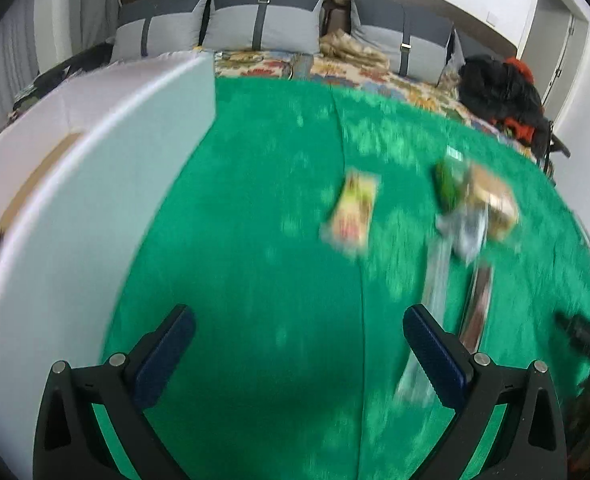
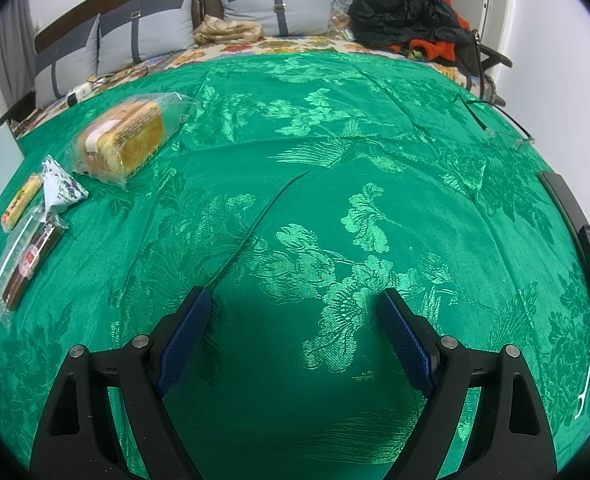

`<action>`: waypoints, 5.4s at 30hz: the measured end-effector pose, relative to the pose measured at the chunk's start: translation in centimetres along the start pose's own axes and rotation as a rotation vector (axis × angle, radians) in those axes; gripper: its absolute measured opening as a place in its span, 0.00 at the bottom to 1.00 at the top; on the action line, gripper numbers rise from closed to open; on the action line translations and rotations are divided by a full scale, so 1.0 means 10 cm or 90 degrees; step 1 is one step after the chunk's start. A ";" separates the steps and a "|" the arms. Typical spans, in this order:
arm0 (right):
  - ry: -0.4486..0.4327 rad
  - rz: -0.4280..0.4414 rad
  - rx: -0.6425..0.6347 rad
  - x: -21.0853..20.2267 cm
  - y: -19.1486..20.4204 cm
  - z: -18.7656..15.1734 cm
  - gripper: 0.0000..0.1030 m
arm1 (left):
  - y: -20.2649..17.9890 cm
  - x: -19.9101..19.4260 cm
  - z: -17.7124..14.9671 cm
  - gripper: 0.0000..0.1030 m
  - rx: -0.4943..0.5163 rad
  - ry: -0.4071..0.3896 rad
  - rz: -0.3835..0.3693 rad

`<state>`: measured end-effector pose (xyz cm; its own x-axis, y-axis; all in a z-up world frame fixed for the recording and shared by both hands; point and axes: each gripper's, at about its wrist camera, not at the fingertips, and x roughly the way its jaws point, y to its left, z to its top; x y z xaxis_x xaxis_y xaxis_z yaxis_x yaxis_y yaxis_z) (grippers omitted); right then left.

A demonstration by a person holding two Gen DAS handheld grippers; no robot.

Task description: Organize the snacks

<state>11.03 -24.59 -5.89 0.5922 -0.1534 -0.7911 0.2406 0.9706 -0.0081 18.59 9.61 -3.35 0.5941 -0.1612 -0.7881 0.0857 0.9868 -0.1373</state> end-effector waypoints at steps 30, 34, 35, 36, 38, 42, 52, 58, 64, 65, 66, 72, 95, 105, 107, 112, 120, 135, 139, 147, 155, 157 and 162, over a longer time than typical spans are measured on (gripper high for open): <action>0.000 0.001 0.001 0.00 0.01 0.00 0.85 | -0.13 0.14 -0.23 0.28 0.049 0.101 0.049; 0.000 0.001 0.001 0.00 0.00 0.00 0.85 | -0.04 0.06 -0.48 0.28 0.026 0.085 0.057; 0.000 0.001 0.001 0.00 0.01 0.00 0.85 | -0.03 0.05 -0.53 0.30 0.021 0.073 0.057; 0.000 0.001 0.001 0.00 0.01 0.00 0.85 | -0.03 0.05 -0.55 0.39 0.018 0.055 0.058; 0.000 0.002 0.001 0.00 0.01 0.00 0.85 | -0.02 0.07 -0.59 0.66 0.014 0.040 0.066; 0.000 0.002 0.001 0.00 0.00 0.00 0.85 | -0.01 0.11 -0.64 0.80 0.024 0.013 0.088; 0.000 0.002 0.002 0.00 0.01 0.00 0.85 | 0.00 0.17 -0.63 0.97 0.027 0.010 0.080; 0.000 0.002 0.002 0.00 0.01 0.01 0.85 | -0.01 0.18 -0.63 0.99 0.031 0.014 0.072; 0.001 0.005 0.003 0.00 0.00 0.00 0.87 | -0.01 0.19 -0.63 1.00 0.031 0.014 0.075; 0.002 0.004 0.002 0.00 0.00 0.00 0.87 | -0.01 0.18 -0.63 1.00 0.032 0.014 0.076; 0.002 0.001 0.003 0.00 0.01 0.00 0.86 | -0.01 0.18 -0.63 1.00 0.031 0.014 0.075; 0.094 0.177 0.109 -0.16 0.45 0.16 0.86 | -0.01 0.18 -0.63 1.00 0.031 0.014 0.075; 0.219 0.234 0.004 -0.03 1.15 0.28 0.19 | 0.00 0.18 -0.63 1.00 0.036 0.019 0.068; 0.209 0.191 -0.069 -0.06 1.27 0.24 0.20 | 0.10 0.06 -0.56 0.52 0.050 0.069 0.056; 0.213 0.189 -0.076 -0.05 1.28 0.26 0.19 | 0.13 0.03 -0.53 0.28 0.041 0.070 0.053; 0.212 0.265 0.025 -0.20 0.97 0.23 0.18 | 0.16 -0.17 -0.59 0.28 -0.005 0.066 0.003; 0.210 0.421 0.076 -0.61 1.24 0.43 0.18 | 0.23 -1.10 -0.54 0.28 -0.081 0.000 -0.065; 0.157 0.668 -0.200 -1.97 4.26 0.79 0.36 | 2.29 -1.73 -0.44 0.61 -0.216 -0.035 0.209; 0.153 0.646 -0.195 -1.84 4.22 0.69 0.56 | 2.35 -1.76 -0.60 0.73 -0.205 -0.036 0.276; 0.044 0.443 -0.244 -1.30 3.11 0.47 0.62 | 1.86 -1.80 -0.48 0.79 -0.118 -0.078 0.321; 0.057 0.305 -0.182 -0.73 1.96 0.34 0.62 | 1.33 -1.83 -0.24 0.79 -0.053 -0.093 0.303; 0.054 0.269 -0.164 -0.61 1.64 0.30 0.62 | 1.21 -1.85 -0.21 0.79 -0.043 -0.097 0.297; 0.042 0.157 -0.146 -0.40 1.08 0.20 0.62 | 0.85 -1.91 -0.20 0.79 -0.019 -0.114 0.242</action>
<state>12.81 -13.82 -1.61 0.5584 0.0969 -0.8239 -0.0879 0.9945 0.0573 6.40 21.01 9.35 0.7087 0.2214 -0.6698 -0.1874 0.9745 0.1237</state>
